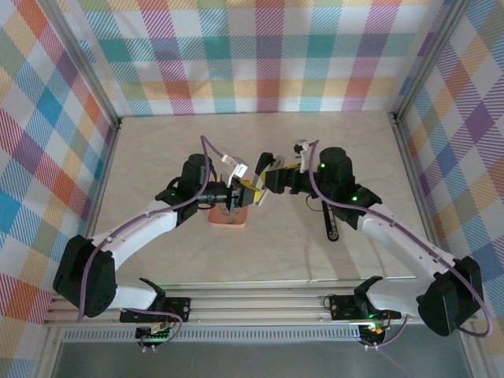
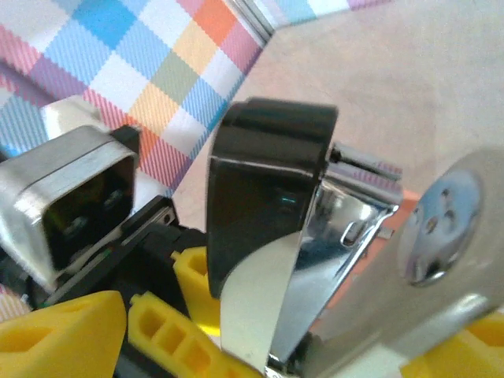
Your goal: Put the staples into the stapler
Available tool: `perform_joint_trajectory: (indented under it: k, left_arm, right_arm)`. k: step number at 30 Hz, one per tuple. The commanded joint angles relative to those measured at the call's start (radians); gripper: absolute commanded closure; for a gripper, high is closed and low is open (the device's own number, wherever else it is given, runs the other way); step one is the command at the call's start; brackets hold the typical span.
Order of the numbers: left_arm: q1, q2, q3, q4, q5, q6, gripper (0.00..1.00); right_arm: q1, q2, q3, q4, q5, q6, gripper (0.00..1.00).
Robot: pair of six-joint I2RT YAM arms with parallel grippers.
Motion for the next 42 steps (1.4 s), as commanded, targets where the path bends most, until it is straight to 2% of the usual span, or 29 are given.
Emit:
perform_joint_trajectory:
  k: [1,5,8,15,19,21,31,36,42]
  left_arm:
    - [0.042,-0.073,-0.010,0.083,0.160,0.115,1.00]
    - [0.075,-0.070,0.020,0.025,0.241,0.188,1.00]
    - [0.079,-0.061,0.059,-0.072,0.297,0.282,1.00]
    - [0.080,-0.043,0.135,-0.234,0.367,0.480,1.00]
    - [0.080,-0.037,0.185,-0.353,0.379,0.598,1.00]
    - [0.080,-0.026,0.212,-0.422,0.400,0.636,1.00]
    - [0.080,-0.010,0.245,-0.540,0.450,0.806,1.00]
    - [0.081,-0.006,0.261,-0.577,0.461,0.838,1.00]
    - [0.080,0.008,0.266,-0.582,0.472,0.843,1.00]
  right_arm:
    - [-0.040,-0.109,-0.044,-0.033,-0.095,-0.267,0.09]
    - [-0.092,-0.199,-0.116,-0.046,-0.143,-0.433,0.10]
    - [-0.125,-0.216,-0.100,-0.139,-0.199,-0.537,0.11]
    - [-0.137,-0.183,-0.017,-0.380,-0.279,-0.800,0.17]
    - [-0.137,-0.152,0.012,-0.439,-0.322,-0.907,0.19]
    - [-0.137,-0.139,0.017,-0.431,-0.341,-0.927,0.20]
    - [-0.121,-0.065,0.060,-0.369,-0.460,-0.924,0.23]
    - [-0.086,-0.034,0.085,-0.356,-0.469,-0.930,0.24]
    - [-0.072,-0.047,0.041,-0.158,-0.493,-0.808,0.29]
